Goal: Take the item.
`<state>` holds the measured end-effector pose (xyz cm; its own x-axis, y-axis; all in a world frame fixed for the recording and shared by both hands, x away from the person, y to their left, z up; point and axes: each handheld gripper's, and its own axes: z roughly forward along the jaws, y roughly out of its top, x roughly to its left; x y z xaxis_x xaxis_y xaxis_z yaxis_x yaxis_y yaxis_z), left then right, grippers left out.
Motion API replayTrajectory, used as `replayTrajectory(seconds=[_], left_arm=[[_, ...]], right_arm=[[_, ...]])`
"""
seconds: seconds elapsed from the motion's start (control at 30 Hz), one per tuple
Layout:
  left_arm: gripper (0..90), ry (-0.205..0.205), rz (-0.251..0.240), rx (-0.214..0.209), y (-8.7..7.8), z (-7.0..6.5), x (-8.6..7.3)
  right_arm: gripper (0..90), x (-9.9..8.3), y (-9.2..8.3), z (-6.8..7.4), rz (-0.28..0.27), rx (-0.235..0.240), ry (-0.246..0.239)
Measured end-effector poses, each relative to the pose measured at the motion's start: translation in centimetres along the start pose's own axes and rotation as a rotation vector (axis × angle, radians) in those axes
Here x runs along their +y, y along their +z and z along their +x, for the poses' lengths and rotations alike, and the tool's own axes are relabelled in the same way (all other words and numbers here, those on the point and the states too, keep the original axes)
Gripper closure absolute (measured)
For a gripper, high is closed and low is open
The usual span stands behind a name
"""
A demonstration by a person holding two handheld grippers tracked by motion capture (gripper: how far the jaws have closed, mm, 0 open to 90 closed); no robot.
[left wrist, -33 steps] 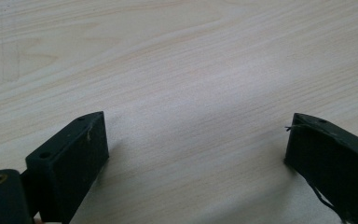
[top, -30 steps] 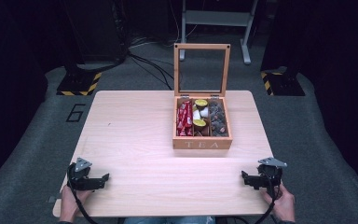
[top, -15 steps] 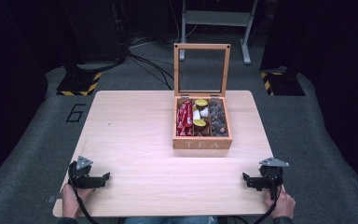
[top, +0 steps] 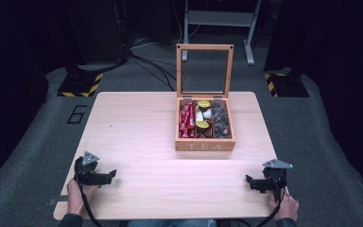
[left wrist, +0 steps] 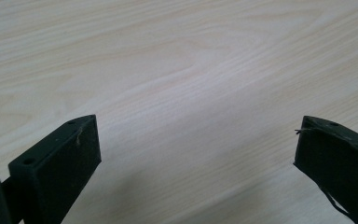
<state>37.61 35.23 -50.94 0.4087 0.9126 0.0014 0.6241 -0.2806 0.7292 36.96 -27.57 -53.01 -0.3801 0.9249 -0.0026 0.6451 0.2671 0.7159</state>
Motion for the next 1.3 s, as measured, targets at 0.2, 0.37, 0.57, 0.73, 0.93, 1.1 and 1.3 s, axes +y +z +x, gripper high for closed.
replayTrajectory(seconds=[0.2, 0.37, 0.57, 0.73, 0.93, 1.1, 1.3], left_arm=[[0.1, 0.024, -0.027, -0.030, -0.3, -0.8, 2.8], [0.4, 0.059, -0.030, -0.040, -0.1, -1.7, 4.5], [1.1, 0.096, -0.006, -0.057, 1.0, -2.7, 6.5], [1.1, 0.127, -0.001, -0.076, 1.5, -3.5, 8.0], [1.3, 0.162, 0.017, -0.102, 2.6, -4.4, 9.7], [1.2, 0.185, 0.014, -0.124, 3.5, -5.5, 10.8], [1.1, 0.194, -0.011, -0.141, 3.9, -6.7, 12.3]], right_arm=[[0.0, 0.0, 0.0, 0.0, 0.000, 0.000, 0.000], [0.0, 0.0, 0.0, 0.0, 0.000, -0.001, 0.001], [0.0, 0.0, 0.0, 0.0, 0.000, 0.000, 0.000], [0.0, 0.0, 0.0, 0.0, 0.000, -0.001, 0.000], [0.0, 0.0, 0.0, 0.0, 0.000, -0.001, 0.000], [0.0, 0.0, 0.0, 0.0, -0.001, -0.001, 0.000], [0.0, 0.0, 0.0, 0.0, -0.004, -0.002, 0.001]])
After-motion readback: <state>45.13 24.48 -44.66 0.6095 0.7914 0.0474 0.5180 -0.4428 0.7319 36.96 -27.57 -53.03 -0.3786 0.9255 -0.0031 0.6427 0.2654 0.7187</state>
